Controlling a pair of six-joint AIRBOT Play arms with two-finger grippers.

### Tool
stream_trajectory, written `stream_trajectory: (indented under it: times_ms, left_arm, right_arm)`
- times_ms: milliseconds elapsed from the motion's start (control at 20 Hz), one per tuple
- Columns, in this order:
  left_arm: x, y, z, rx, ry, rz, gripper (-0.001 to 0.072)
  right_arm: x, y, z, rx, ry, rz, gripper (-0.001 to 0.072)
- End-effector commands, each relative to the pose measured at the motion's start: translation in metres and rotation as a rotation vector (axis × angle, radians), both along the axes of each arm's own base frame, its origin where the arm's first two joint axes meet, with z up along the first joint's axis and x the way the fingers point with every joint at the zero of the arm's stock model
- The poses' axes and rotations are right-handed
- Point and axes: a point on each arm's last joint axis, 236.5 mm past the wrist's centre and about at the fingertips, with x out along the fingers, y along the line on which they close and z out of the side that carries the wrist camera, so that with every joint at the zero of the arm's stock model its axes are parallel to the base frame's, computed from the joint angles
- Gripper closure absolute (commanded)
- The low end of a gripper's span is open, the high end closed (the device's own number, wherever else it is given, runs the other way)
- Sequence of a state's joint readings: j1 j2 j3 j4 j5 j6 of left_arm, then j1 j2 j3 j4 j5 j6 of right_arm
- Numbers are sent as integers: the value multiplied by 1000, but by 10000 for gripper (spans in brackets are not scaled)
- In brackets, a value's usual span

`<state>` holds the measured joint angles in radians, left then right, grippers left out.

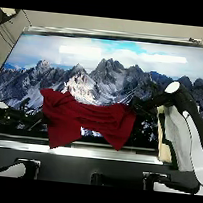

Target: Fold the shirts.

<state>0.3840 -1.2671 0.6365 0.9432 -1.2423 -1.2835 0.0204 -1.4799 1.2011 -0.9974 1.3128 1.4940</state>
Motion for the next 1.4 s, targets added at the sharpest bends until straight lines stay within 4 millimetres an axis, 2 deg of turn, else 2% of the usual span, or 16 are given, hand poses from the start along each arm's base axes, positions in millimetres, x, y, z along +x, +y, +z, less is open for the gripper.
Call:
stream_trajectory:
  times_ms: [0, 100, 250, 350, 450, 650, 900, 1000, 1150, 1250, 1300, 1350]
  left_arm:
    - [27, -7, -5, 17, -83, 55, 115]
    - [43, -7, -4, 20, -128, 104, 230]
    - [55, -8, -10, 50, -160, 120, 260]
    - [54, -16, -15, 49, -149, 95, 530]
    - [52, -20, -16, 47, -144, 82, 680]
    - [52, -21, -13, 40, -145, 76, 681]
    - [45, -26, -11, 17, -124, 57, 681]
    - [43, -27, -10, 10, -117, 51, 681]
    - [40, -29, -8, 0, -109, 42, 681]
    - [40, -29, -6, 2, -116, 42, 681]
    - [41, -29, -4, 4, -124, 42, 681]
    - [43, -29, -2, 6, -135, 41, 681]
  right_arm:
    - [1, 20, -3, -20, -39, 51, 6]
    - [9, 31, -4, -14, -62, 27, 7]
    - [29, 61, -3, 42, -136, -13, 8]
    - [39, 78, -9, 44, -177, -24, 9]
    - [44, 86, -20, 36, -187, -34, 9]
    - [33, 91, -41, 27, -126, 0, 20]
    - [19, 91, -46, 22, -91, 64, 29]
    - [13, 92, -54, 21, -57, 74, 30]
    - [-8, 105, -69, 16, 5, 145, 30]
    - [-14, 114, -74, 6, 7, 174, 41]
    - [-15, 117, -75, 4, 3, 180, 145]
    - [-14, 115, -74, -1, 4, 180, 434]
